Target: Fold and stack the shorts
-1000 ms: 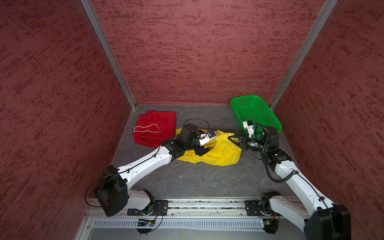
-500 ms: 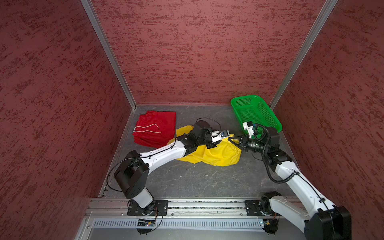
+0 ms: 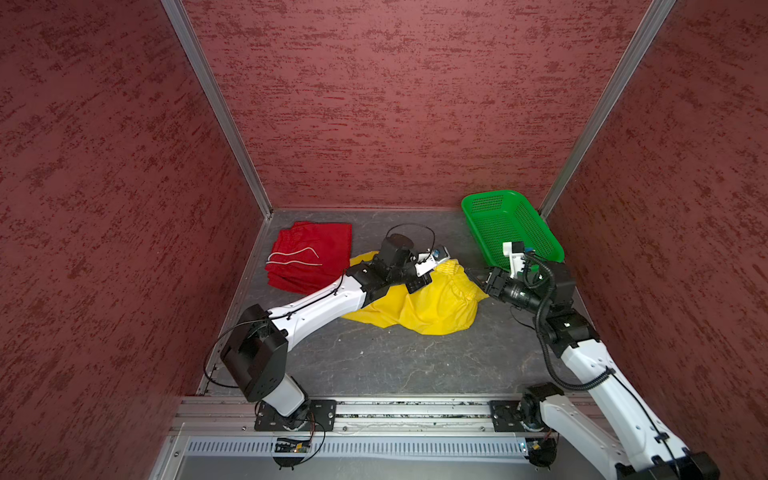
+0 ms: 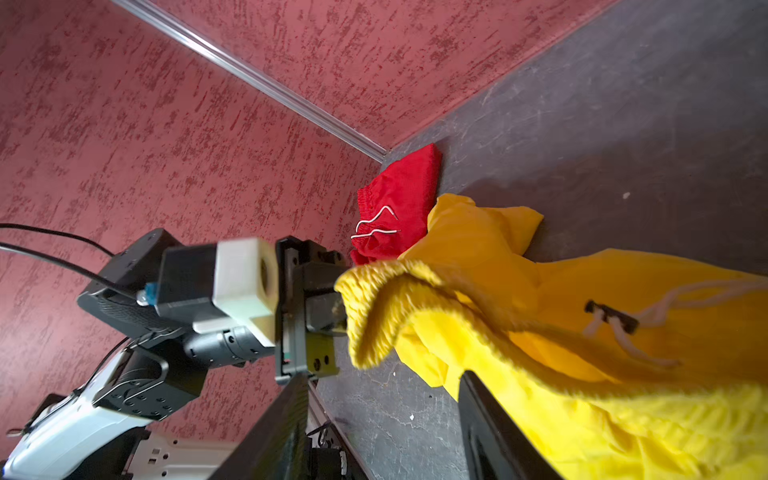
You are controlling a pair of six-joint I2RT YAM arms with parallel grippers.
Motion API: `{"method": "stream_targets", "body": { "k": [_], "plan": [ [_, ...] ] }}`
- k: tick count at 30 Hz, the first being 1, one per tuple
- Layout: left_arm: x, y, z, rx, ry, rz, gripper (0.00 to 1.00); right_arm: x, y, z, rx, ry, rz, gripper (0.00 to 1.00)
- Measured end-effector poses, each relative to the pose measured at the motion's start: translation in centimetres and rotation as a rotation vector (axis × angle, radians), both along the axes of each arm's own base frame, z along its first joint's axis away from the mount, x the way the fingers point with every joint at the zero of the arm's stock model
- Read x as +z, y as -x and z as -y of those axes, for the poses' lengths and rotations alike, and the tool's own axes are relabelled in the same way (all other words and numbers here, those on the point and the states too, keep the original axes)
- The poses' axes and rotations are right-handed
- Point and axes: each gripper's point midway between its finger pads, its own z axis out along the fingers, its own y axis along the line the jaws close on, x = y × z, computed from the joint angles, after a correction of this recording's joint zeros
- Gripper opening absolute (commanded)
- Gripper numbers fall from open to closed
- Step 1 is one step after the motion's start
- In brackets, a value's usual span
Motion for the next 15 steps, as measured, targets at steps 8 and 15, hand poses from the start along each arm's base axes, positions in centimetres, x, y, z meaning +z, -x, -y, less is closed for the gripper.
{"method": "stream_targets", "body": {
  "k": [8, 15],
  "plan": [
    [4.8, -9.1, -8.5, 0.374, 0.064, 0.0, 0.0, -3.8, -2.0, 0.2, -0.04, 0.032, -0.119, 0.6],
    [9.6, -9.2, -9.8, 0.369, 0.051, 0.149, 0.0, -5.2, -3.5, 0.6, -0.088, 0.056, -0.142, 0.6]
  ]
}}
